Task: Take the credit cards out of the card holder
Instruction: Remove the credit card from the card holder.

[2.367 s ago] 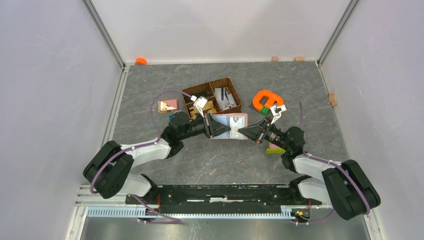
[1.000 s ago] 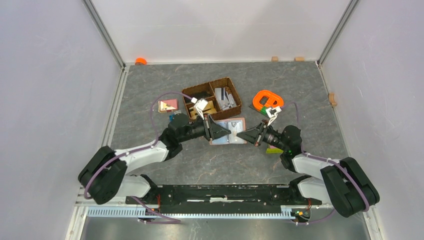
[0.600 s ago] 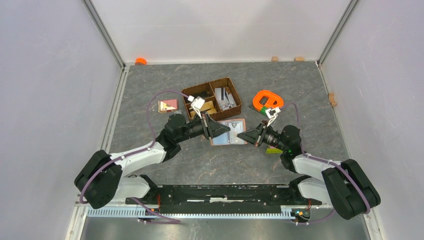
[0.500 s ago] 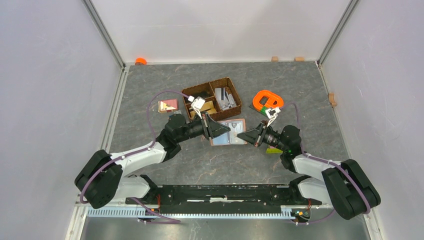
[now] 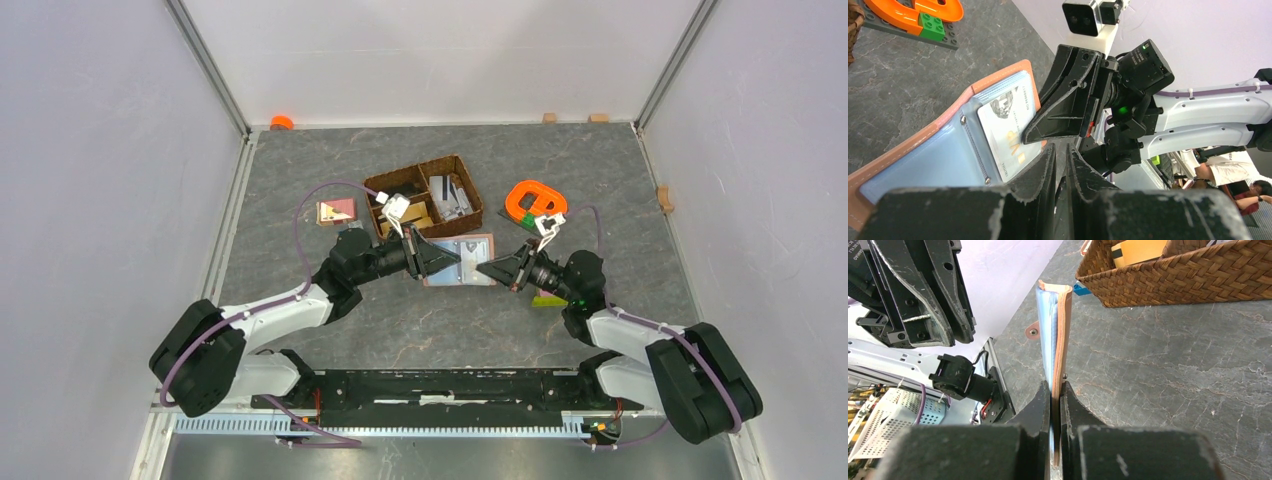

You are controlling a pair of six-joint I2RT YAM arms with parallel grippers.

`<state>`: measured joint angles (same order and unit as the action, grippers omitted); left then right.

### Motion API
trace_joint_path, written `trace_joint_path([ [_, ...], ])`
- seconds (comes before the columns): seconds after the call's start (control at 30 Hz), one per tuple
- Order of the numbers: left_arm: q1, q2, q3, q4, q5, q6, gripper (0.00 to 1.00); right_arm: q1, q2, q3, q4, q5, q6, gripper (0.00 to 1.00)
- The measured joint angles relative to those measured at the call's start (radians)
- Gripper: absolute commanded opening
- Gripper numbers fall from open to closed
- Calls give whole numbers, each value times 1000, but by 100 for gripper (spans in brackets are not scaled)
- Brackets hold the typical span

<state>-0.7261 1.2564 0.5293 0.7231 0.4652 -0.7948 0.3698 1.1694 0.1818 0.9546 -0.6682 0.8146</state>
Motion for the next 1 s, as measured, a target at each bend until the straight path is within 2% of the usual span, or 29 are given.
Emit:
trace_joint_path([
  [0.17, 0, 25, -2, 42, 2, -2, 18, -16, -25, -5, 1, 19, 1, 3],
  [0.4, -1, 183, -18, 202, 44, -71, 17, -28, -40, -23, 15, 26, 19, 4],
  [0.57, -1, 196, -19, 254, 69, -91, 17, -28, -40, -28, 30, 25, 34, 4],
  [1.0, -1, 196, -19, 243, 69, -91, 17, -28, -45, -45, 109, 10, 99, 2],
])
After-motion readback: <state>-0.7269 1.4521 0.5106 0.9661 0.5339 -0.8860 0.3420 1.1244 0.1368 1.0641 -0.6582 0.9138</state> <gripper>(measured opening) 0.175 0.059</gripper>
